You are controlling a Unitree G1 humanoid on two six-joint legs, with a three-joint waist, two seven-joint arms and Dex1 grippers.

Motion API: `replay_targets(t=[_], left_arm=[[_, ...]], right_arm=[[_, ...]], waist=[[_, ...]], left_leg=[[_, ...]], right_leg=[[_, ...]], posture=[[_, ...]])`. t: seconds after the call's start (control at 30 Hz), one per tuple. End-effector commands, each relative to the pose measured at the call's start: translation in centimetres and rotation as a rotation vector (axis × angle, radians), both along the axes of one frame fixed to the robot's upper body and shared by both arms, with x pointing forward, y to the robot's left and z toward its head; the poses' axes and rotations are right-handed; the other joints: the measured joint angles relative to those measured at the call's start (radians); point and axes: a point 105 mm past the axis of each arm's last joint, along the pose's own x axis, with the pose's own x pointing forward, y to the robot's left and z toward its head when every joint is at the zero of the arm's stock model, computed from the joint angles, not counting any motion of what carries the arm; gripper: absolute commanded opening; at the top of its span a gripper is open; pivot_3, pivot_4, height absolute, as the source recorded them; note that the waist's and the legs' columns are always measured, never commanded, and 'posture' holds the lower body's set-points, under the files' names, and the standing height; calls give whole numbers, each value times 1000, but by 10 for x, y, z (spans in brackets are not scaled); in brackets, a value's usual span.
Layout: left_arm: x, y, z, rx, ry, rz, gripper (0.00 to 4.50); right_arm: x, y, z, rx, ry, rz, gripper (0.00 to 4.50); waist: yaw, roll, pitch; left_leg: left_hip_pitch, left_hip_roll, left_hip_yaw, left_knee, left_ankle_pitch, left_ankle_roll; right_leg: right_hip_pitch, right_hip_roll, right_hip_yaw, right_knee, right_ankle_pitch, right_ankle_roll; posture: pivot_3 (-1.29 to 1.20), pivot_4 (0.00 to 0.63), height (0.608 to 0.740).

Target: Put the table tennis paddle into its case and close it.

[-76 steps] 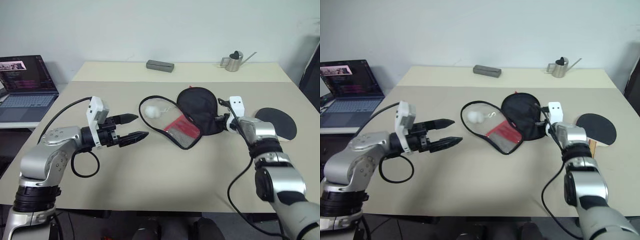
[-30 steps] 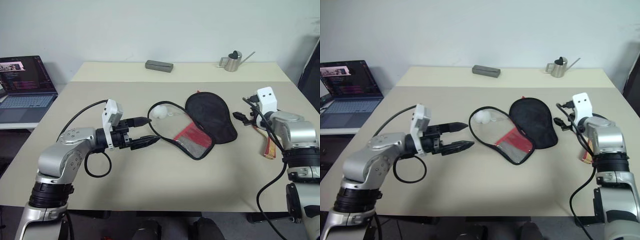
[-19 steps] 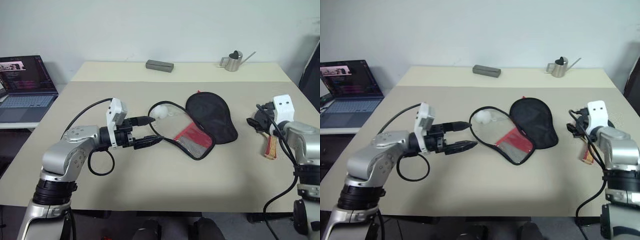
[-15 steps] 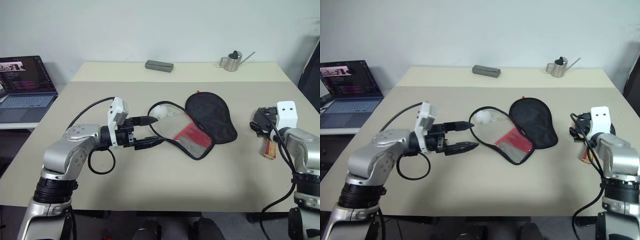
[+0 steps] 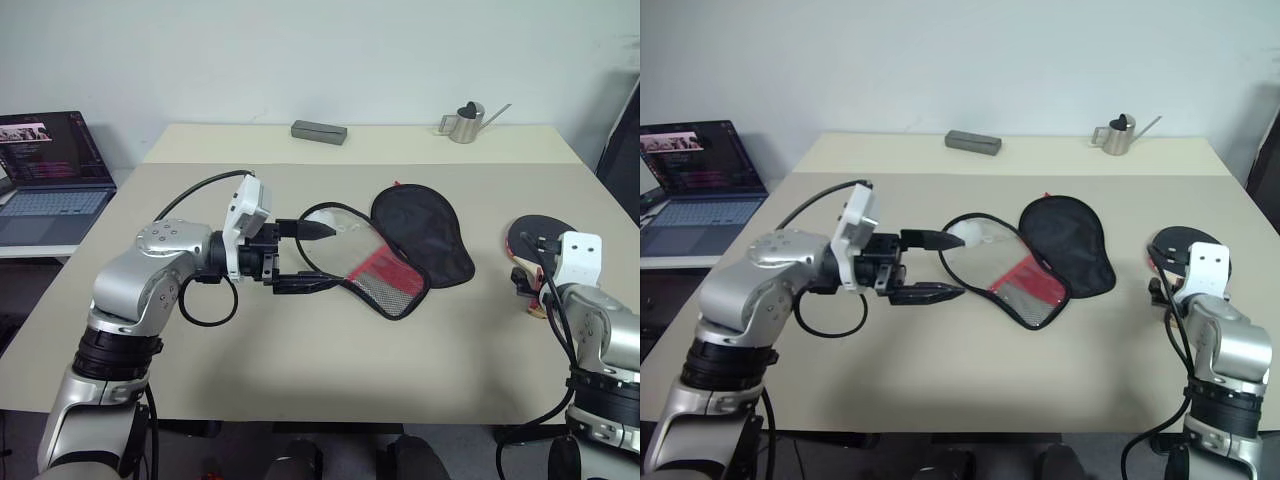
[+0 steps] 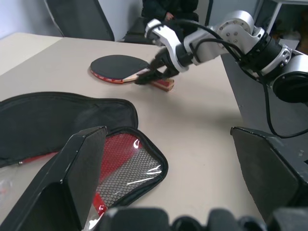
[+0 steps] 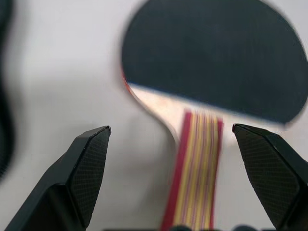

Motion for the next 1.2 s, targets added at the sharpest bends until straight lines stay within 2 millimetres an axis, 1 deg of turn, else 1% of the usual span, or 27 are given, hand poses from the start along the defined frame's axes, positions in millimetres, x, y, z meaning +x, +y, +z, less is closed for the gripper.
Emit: replay_targets(t=[0.03,0.17,0.4,0.43,0.5,0.57,0.7,0.77,0.8,0.93,1.0,1.13,1.2], left_arm=[[-3,-4,8,7,-47,-32,4500],[-3,-5,8,6,-47,-36,4500],[-2,-4,7,4,-47,-24,4500],[-2,-4,7,4,-48,-22,4500],[-2,-3,7,6,-49,-17,4500],[-2,-2,7,7,-50,-10,4500],[-2,0,6,8,-52,3,4500],[-1,1,7,8,-54,10,4500],[-1,2,7,8,-55,14,4500],[1,7,7,2,-57,49,4500],[6,18,6,3,-56,102,4500],[11,30,5,-1,-56,167,4500],[13,38,5,-6,-57,207,4500]], right_arm=[[-5,3,3,12,-16,-13,4449],[-2,7,-6,22,-4,-13,4449],[11,-2,-9,-20,-11,-19,4449],[11,-3,-11,-24,-6,-27,4083],[12,-5,-14,-22,0,-36,3605],[13,-5,-15,-20,1,-44,2967],[15,-5,-15,-21,-3,-59,1747],[17,-3,-14,-22,-13,-63,1205],[18,-3,-13,-22,-20,-65,1117],[24,0,-3,-30,-77,-72,1118],[28,4,10,-41,-135,-66,1118],[33,11,28,-60,-213,-52,1118],[37,20,41,-82,-268,-5,1118]], waist=[[-1,0,0],[-1,0,0],[-7,0,0],[-7,0,0],[-6,-1,-1],[-4,-1,-1],[1,-1,-1],[1,-1,-1],[1,-1,-1],[1,-2,-1],[0,-2,-1],[-1,-1,-1],[-2,0,0]], left_leg=[[0,0,0,0,0,0],[0,1,0,0,0,0],[2,3,2,0,0,0],[3,3,2,0,0,0],[4,4,1,0,0,0],[4,4,1,1,0,0],[4,4,1,3,1,0],[4,4,1,3,1,0],[4,4,1,3,1,0],[4,4,1,3,1,0],[4,4,1,3,1,0],[3,5,2,2,1,0],[2,5,2,1,1,0]], right_leg=[[0,0,0,0,0,0],[0,1,0,0,0,0],[1,3,1,0,1,-1],[2,4,2,0,1,-1],[3,4,1,0,1,-2],[3,5,1,0,2,-2],[4,5,2,0,3,-1],[4,5,2,0,4,-1],[4,5,1,0,4,-1],[4,5,2,0,4,-1],[4,5,2,0,4,-1],[2,5,3,0,4,-1],[0,5,3,0,4,-1]], posture=[[0,150,740],[0,150,740],[0,150,740],[0,150,740],[0,150,740],[0,150,740],[0,150,740],[0,150,740],[0,150,740],[0,150,740],[0,150,740],[0,150,740],[0,150,740]])
